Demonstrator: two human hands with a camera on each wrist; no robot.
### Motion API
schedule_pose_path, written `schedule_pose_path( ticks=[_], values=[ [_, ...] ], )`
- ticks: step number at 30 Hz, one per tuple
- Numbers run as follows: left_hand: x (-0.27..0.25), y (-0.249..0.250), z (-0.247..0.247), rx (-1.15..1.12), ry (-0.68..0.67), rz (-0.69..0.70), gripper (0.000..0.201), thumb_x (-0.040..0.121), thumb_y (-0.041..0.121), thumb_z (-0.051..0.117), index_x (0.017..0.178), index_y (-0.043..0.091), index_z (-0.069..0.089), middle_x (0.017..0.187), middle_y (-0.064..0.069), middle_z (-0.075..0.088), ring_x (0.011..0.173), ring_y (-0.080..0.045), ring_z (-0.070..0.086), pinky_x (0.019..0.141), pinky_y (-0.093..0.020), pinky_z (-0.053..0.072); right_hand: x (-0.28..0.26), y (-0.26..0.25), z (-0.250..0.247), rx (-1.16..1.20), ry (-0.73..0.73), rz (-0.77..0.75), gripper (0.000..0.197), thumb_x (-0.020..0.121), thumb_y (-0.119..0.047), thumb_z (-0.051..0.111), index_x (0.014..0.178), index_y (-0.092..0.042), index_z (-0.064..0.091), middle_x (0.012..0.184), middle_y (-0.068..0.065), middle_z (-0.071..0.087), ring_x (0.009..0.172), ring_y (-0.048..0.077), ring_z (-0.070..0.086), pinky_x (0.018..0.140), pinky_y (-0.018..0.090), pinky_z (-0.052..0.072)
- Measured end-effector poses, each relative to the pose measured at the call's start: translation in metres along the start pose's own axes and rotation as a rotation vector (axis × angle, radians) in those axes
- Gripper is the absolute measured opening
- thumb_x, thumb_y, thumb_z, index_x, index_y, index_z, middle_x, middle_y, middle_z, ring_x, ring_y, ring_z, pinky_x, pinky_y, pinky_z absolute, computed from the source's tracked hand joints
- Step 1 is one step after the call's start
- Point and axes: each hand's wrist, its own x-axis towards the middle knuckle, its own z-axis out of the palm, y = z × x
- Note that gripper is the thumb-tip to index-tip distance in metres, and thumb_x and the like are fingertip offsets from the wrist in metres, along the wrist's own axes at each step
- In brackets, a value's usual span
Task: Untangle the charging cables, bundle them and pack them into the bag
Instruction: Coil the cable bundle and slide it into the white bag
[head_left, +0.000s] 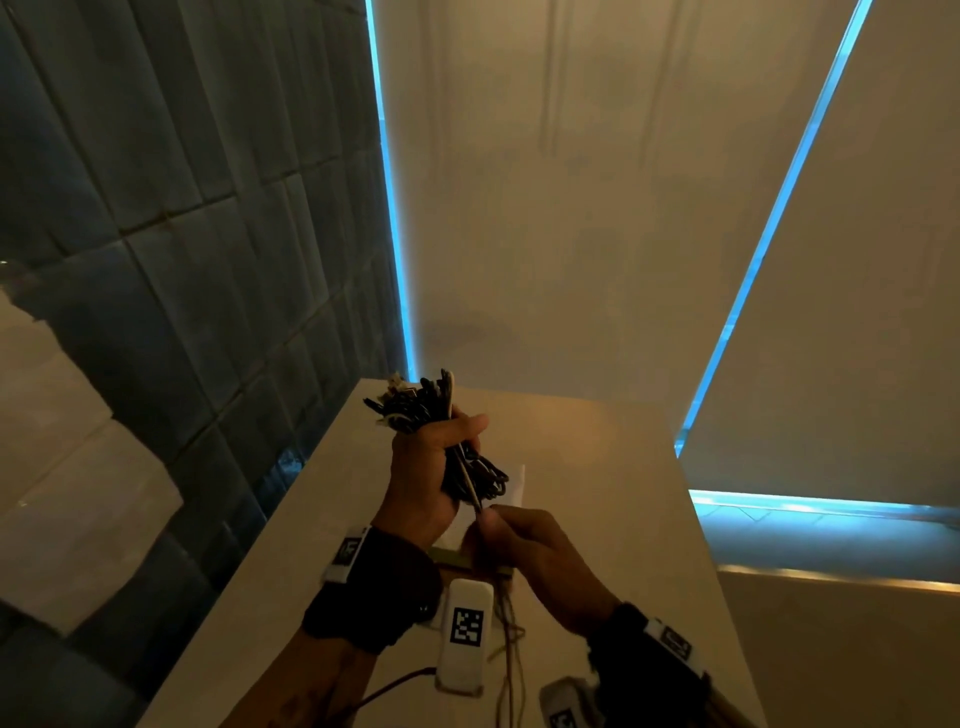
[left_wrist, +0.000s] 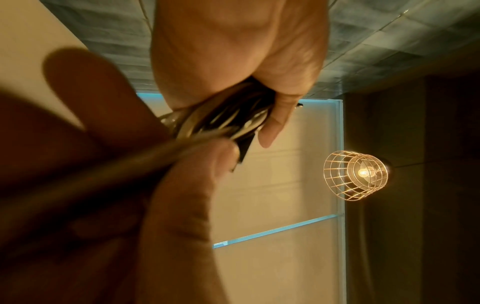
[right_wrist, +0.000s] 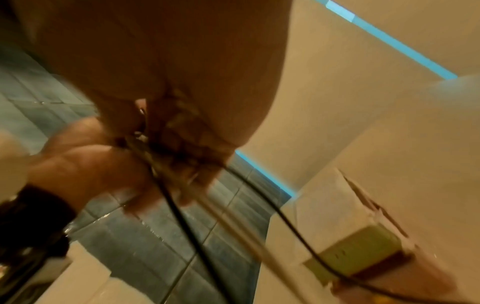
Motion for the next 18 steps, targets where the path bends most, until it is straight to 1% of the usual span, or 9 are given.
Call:
schedule_pose_path(
  ticks=[1, 2, 3, 4, 6, 8, 12, 14, 18],
  values=[
    [0.0, 0.001, -0.001, -0.013, 0.012, -0.003, 0.023, 0.072, -0.004, 0.067, 0.071, 0.016, 0.055, 0.062, -0.002, 0.05, 0.057, -0.015, 0.051, 0.066, -0.031, 0.046, -0.002, 0.003, 0.003, 0.059, 0.048, -0.016, 0.04, 0.096, -0.043, 0.049, 0.077, -0.011, 0.064, 0.062, -0.002, 0.057, 0.053, 0.013, 0.054, 0.053, 0.021, 0.044],
    [0.001, 0.001, -0.003, -0.025, 0.03, -0.007, 0.022, 0.069, -0.001, 0.069, 0.072, 0.016, 0.055, 0.062, -0.003, 0.049, 0.056, -0.015, 0.051, 0.065, -0.03, 0.047, -0.004, 0.007, 0.004, 0.089, 0.083, -0.026, 0.039, 0.092, -0.047, 0.051, 0.07, -0.016, 0.061, 0.055, -0.003, 0.048, 0.047, 0.012, 0.043, 0.047, 0.022, 0.038],
    [0.002, 0.002, -0.005, -0.038, 0.047, -0.01, 0.022, 0.065, 0.001, 0.07, 0.072, 0.016, 0.055, 0.06, -0.003, 0.049, 0.055, -0.015, 0.051, 0.063, -0.03, 0.046, -0.007, 0.011, 0.005, 0.103, 0.095, -0.033, 0.039, 0.089, -0.05, 0.051, 0.066, -0.02, 0.058, 0.053, -0.003, 0.042, 0.045, 0.011, 0.036, 0.045, 0.022, 0.032],
    [0.003, 0.003, -0.006, -0.055, 0.059, -0.015, 0.023, 0.063, 0.003, 0.071, 0.071, 0.016, 0.054, 0.058, -0.003, 0.049, 0.052, -0.015, 0.05, 0.061, -0.03, 0.046, -0.009, 0.014, 0.004, 0.109, 0.091, -0.038, 0.038, 0.088, -0.05, 0.051, 0.063, -0.022, 0.056, 0.053, -0.002, 0.039, 0.045, 0.01, 0.033, 0.044, 0.022, 0.029],
    [0.003, 0.006, -0.007, -0.098, 0.067, -0.028, 0.023, 0.066, 0.0, 0.067, 0.068, 0.017, 0.051, 0.051, -0.001, 0.047, 0.047, -0.014, 0.048, 0.058, -0.029, 0.043, -0.015, 0.021, 0.002, 0.118, 0.054, -0.023, 0.037, 0.087, -0.051, 0.052, 0.062, -0.024, 0.054, 0.056, 0.001, 0.036, 0.046, 0.01, 0.031, 0.044, 0.022, 0.027],
    [0.002, 0.009, -0.005, -0.132, 0.065, -0.045, 0.025, 0.071, -0.004, 0.061, 0.067, 0.017, 0.047, 0.048, 0.0, 0.044, 0.044, -0.013, 0.045, 0.055, -0.027, 0.041, -0.019, 0.027, -0.001, 0.102, 0.031, 0.011, 0.036, 0.087, -0.051, 0.052, 0.063, -0.025, 0.056, 0.056, 0.001, 0.037, 0.046, 0.01, 0.031, 0.044, 0.022, 0.027],
    [-0.003, 0.011, 0.001, -0.19, 0.042, -0.07, 0.025, 0.068, -0.004, 0.058, 0.068, 0.018, 0.045, 0.046, 0.002, 0.041, 0.042, -0.011, 0.041, 0.051, -0.024, 0.038, -0.023, 0.035, -0.008, 0.028, -0.005, 0.05, 0.035, 0.092, -0.047, 0.05, 0.067, -0.025, 0.058, 0.057, 0.002, 0.037, 0.048, 0.011, 0.031, 0.044, 0.022, 0.026],
    [-0.005, 0.011, 0.0, -0.207, 0.021, -0.084, 0.025, 0.067, -0.004, 0.056, 0.067, 0.018, 0.044, 0.046, 0.002, 0.04, 0.041, -0.01, 0.04, 0.049, -0.023, 0.038, -0.025, 0.04, -0.015, -0.03, -0.036, 0.089, 0.035, 0.097, -0.042, 0.047, 0.068, -0.026, 0.056, 0.058, 0.0, 0.036, 0.048, 0.01, 0.03, 0.044, 0.023, 0.025],
    [-0.009, 0.015, -0.005, -0.213, -0.066, -0.147, 0.025, 0.062, -0.003, 0.057, 0.066, 0.016, 0.042, 0.047, 0.002, 0.037, 0.041, -0.011, 0.037, 0.045, -0.022, 0.037, -0.029, 0.047, -0.033, -0.176, -0.101, 0.156, 0.033, 0.099, -0.038, 0.044, 0.07, -0.025, 0.053, 0.058, -0.007, 0.039, 0.047, 0.007, 0.032, 0.044, 0.02, 0.027]
  ],
)
